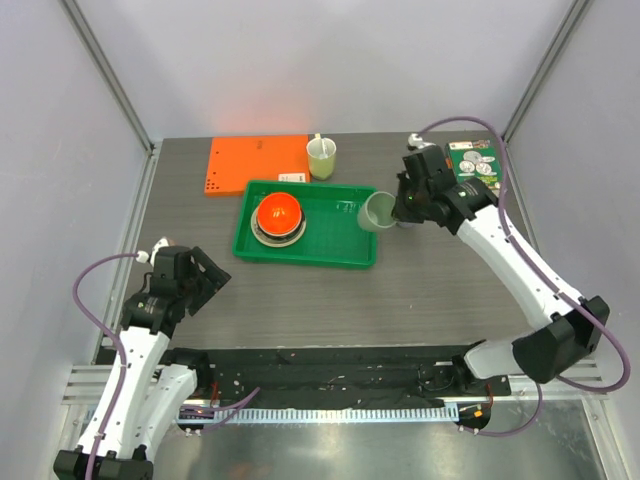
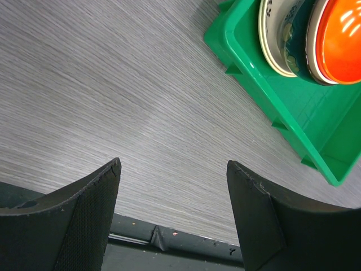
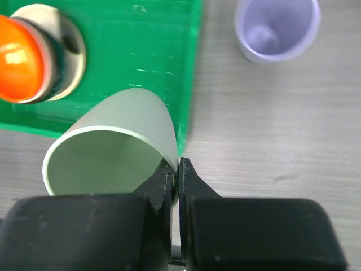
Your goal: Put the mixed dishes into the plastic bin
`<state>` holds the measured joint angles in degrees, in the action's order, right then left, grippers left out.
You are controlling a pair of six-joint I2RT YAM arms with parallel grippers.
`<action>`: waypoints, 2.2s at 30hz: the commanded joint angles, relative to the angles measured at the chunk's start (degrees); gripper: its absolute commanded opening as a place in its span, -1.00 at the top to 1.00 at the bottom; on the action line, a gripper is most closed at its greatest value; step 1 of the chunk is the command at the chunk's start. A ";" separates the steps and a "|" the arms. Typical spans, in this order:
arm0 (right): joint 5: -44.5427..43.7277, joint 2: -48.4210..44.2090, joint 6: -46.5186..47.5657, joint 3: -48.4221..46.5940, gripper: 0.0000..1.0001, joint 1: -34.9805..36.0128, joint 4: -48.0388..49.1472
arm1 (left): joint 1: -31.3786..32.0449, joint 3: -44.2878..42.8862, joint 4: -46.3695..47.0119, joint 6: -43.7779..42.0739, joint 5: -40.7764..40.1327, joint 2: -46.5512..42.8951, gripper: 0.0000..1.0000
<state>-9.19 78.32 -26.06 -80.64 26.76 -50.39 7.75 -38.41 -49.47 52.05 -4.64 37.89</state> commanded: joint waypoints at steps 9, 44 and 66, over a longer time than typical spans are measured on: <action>-6.46 25.19 9.45 -18.57 0.98 8.22 1.96 | -0.28 -0.17 2.10 -0.81 0.34 -0.27 -0.50; -1.01 44.02 8.40 -32.21 0.85 -1.89 2.49 | -0.28 0.00 2.36 -0.90 0.43 0.17 -0.51; 0.21 31.02 5.50 -27.38 -0.15 -5.49 1.17 | -0.28 0.00 2.45 -0.90 0.34 0.43 -0.51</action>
<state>-10.07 119.02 -18.61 -109.54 23.94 -49.56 7.75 -38.41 -49.47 52.03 -4.45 38.17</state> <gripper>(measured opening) 0.572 0.754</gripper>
